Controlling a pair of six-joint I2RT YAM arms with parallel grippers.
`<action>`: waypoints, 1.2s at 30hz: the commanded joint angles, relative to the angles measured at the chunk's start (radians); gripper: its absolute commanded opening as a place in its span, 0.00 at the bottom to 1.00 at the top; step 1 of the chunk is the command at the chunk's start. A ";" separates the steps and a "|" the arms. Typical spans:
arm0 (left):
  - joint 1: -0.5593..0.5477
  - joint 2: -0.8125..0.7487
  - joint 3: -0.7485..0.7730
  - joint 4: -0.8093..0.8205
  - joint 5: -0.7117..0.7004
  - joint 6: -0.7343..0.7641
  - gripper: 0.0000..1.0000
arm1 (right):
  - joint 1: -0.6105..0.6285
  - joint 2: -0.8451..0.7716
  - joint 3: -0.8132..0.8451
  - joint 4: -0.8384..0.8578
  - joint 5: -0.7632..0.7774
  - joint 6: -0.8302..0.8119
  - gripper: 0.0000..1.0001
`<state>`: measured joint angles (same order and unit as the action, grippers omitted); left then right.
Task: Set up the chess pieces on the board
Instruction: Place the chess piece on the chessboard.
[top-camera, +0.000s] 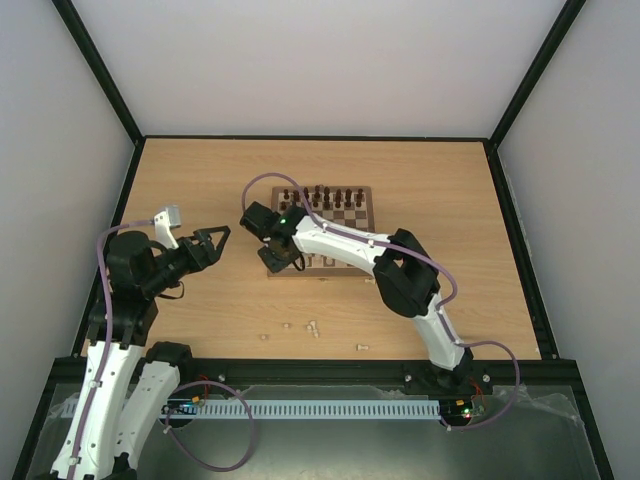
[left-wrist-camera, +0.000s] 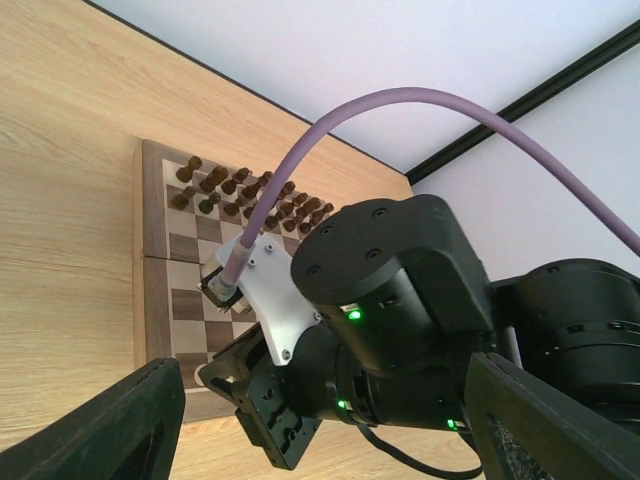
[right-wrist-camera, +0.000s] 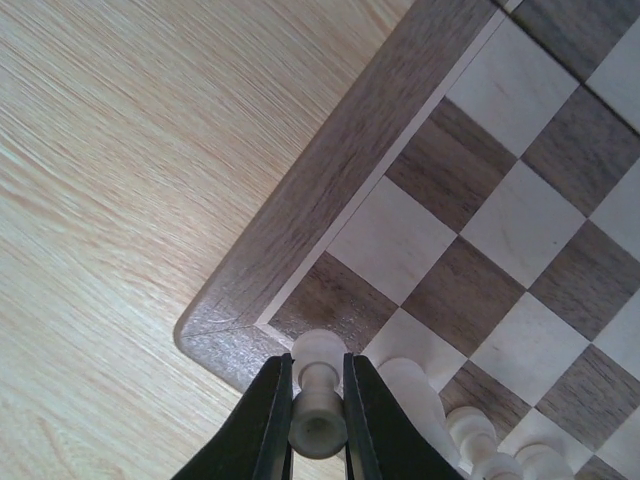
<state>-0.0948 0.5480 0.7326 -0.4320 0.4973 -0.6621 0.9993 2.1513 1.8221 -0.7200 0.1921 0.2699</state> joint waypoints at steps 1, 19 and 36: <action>0.006 0.000 -0.017 0.023 0.018 -0.008 0.80 | -0.012 0.037 0.019 -0.061 0.015 -0.017 0.11; 0.005 0.001 -0.015 0.022 0.022 -0.006 0.80 | -0.024 0.069 0.036 -0.056 0.013 -0.022 0.14; 0.006 0.004 -0.016 0.027 0.021 -0.007 0.80 | -0.026 0.079 0.050 -0.039 -0.006 -0.034 0.16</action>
<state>-0.0948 0.5491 0.7185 -0.4248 0.4980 -0.6624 0.9787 2.2028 1.8378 -0.7273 0.1898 0.2489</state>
